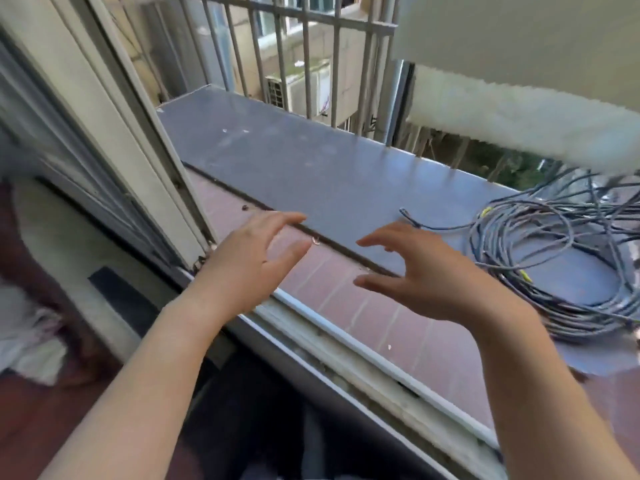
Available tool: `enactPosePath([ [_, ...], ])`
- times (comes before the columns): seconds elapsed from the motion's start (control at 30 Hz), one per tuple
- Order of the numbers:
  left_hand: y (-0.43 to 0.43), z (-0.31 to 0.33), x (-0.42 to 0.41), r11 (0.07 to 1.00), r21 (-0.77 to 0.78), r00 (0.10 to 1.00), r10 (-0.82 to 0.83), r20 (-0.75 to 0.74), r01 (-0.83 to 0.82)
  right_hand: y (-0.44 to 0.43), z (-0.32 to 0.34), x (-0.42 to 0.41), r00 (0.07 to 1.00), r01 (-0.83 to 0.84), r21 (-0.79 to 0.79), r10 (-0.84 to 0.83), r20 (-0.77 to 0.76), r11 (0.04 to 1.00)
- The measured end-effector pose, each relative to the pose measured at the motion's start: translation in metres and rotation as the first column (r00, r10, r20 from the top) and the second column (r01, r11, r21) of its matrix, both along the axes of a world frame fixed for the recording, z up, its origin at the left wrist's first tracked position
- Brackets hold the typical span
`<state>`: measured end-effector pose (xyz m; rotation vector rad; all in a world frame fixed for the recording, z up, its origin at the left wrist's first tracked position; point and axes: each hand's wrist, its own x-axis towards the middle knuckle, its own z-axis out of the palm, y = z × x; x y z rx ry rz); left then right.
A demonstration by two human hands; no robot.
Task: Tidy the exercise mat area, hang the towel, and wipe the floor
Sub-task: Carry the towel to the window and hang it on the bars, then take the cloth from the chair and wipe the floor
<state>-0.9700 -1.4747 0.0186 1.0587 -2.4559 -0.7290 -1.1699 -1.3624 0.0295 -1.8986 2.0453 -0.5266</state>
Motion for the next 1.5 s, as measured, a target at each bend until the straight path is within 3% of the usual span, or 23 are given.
enactPosePath([
  [0.27, 0.071, -0.029, 0.079, 0.936, 0.001, 0.935, 0.353, 0.046, -0.353, -0.017, -0.030, 0.066, 0.940, -0.339, 0.098, 0.335, 0.061, 0.936],
  [0.47, 0.147, -0.047, 0.149, 0.774, 0.153, 0.786, 0.617, 0.035, -0.615, 0.002, -0.050, 0.125, 0.794, -0.607, 0.195, 0.600, 0.100, 0.770],
  [0.6, 0.190, -0.061, 0.177, 0.660, 0.194, 0.677, 0.735, 0.036, -0.726, 0.015, -0.061, 0.155, 0.702, -0.698, 0.255, 0.709, 0.063, 0.669],
  [0.8, 0.246, -0.069, 0.226, 0.545, 0.251, 0.572, 0.819, 0.043, -0.800, 0.034, -0.052, 0.222, 0.559, -0.803, 0.297, 0.826, 0.070, 0.517],
  [1.1, 0.344, -0.062, 0.345, 0.399, 0.241, 0.418, 0.908, 0.031, -0.885, 0.097, -0.047, 0.356, 0.435, -0.862, 0.313, 0.899, 0.057, 0.398],
  [1.33, 0.458, -0.057, 0.464, 0.241, 0.189, 0.259, 0.963, 0.075, -0.952, 0.178, -0.042, 0.504, 0.222, -0.953, 0.213, 0.975, 0.021, 0.213],
  [1.5, 0.545, -0.058, 0.530, 0.071, 0.191, 0.093, 0.989, 0.112, -0.979, 0.242, -0.049, 0.618, -0.006, -0.977, 0.211, 0.998, 0.064, -0.019],
])
